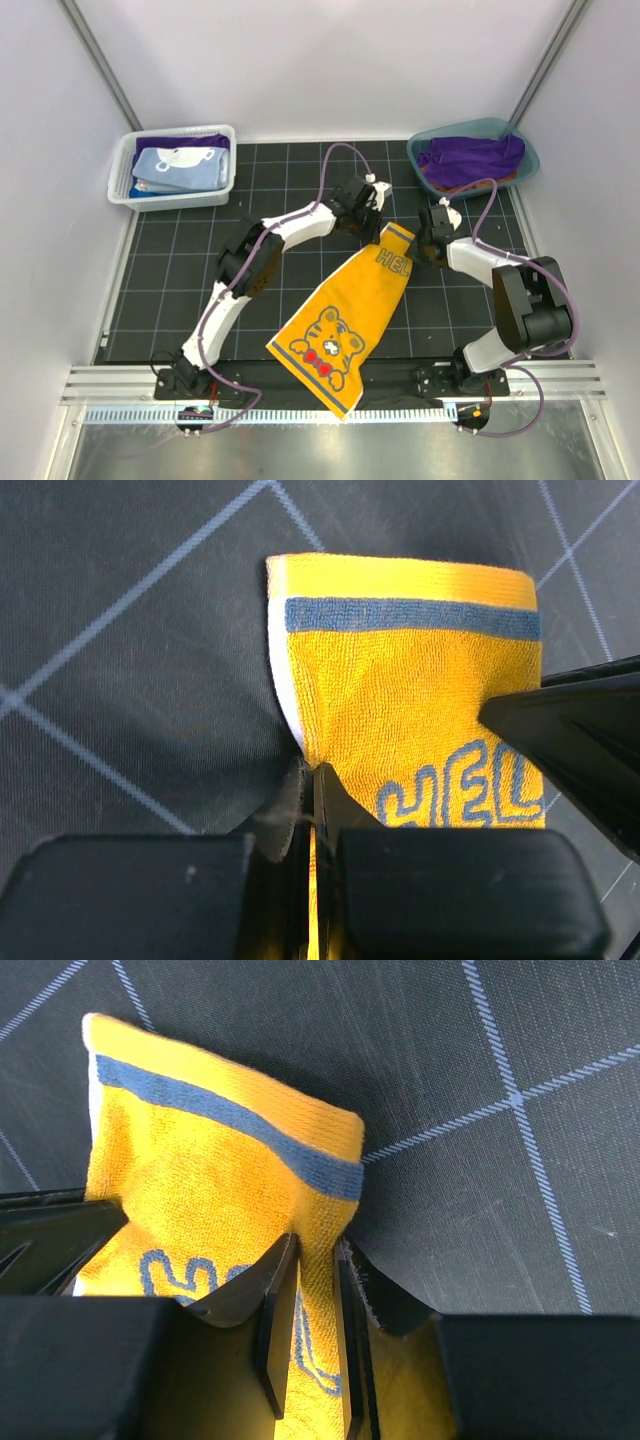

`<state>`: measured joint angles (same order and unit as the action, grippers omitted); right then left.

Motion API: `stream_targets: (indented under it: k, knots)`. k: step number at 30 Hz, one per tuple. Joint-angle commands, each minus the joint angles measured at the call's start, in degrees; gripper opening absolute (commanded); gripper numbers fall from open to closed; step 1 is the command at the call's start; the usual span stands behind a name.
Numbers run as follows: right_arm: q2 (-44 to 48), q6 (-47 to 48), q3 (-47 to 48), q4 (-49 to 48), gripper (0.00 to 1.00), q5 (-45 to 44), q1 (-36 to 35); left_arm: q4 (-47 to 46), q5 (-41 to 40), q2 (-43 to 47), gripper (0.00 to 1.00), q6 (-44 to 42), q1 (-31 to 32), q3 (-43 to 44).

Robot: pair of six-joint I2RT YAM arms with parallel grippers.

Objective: Fold and stack the towels
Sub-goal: Flatten out the crumpled towel

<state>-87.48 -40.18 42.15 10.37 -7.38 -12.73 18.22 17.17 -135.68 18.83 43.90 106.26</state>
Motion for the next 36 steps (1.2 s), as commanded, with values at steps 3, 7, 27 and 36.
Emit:
stream_targets:
  k: [3,7,27,36]
  knots:
    - [4.32,2.3,3.54,4.39,0.27,-2.64,0.08,4.9,-7.13,7.87,0.0,2.44,0.83,-4.03]
    - [5.66,3.18,8.81,7.46,0.27,-4.13,-2.64,5.69,-15.22,16.74,0.0,4.54,0.84,-6.67]
    - [-15.42,2.39,21.83,3.34,0.53,2.1,-12.05,23.7,-29.38,34.42,0.0,15.79,-6.28,-24.78]
    - [-18.86,3.62,23.15,0.18,0.53,5.97,-13.72,23.27,-29.29,48.73,0.0,20.63,-9.8,-39.53]
